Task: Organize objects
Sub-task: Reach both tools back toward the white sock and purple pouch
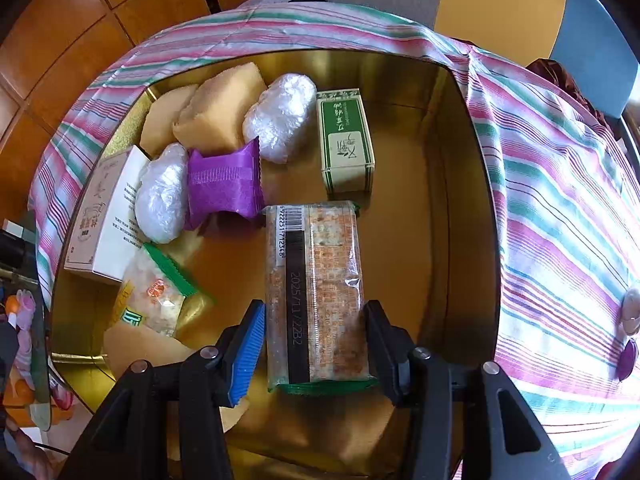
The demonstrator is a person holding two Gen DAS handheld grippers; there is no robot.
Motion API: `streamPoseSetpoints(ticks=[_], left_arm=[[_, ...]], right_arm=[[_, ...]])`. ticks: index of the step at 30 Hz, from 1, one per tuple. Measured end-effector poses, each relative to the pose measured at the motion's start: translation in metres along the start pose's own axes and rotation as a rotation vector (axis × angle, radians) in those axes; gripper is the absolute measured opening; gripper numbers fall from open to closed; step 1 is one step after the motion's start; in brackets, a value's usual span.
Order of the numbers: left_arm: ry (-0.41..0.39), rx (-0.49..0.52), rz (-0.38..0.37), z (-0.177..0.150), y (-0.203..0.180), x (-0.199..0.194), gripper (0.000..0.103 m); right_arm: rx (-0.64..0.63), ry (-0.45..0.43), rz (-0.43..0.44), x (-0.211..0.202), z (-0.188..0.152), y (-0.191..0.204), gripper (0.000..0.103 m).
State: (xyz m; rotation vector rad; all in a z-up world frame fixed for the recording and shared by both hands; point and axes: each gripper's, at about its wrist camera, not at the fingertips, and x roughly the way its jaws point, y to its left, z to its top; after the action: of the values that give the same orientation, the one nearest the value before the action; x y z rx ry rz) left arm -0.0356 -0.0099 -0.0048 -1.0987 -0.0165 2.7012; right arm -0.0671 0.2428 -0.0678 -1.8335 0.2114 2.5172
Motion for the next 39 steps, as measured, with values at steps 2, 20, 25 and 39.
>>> streamPoseSetpoints(ticks=[2,20,25,39], left_arm=[[-0.002,0.002,0.001,0.0,-0.001,-0.001,0.09],[-0.034,0.058,-0.012,0.008,-0.023,-0.013,0.091],[-0.045,0.111,-0.036,0.014,-0.045,-0.016,0.091],[-0.076,0.323,-0.166,0.034,-0.148,-0.018,0.091]], right_arm=[[0.005,-0.027,0.01,-0.008,-0.001,-0.003,0.051],[0.139,-0.282,-0.017,-0.086,-0.009,-0.056,0.053],[0.243,-0.309,-0.087,-0.103,-0.031,-0.116,0.053],[0.556,-0.35,-0.301,-0.136,-0.09,-0.283,0.053]])
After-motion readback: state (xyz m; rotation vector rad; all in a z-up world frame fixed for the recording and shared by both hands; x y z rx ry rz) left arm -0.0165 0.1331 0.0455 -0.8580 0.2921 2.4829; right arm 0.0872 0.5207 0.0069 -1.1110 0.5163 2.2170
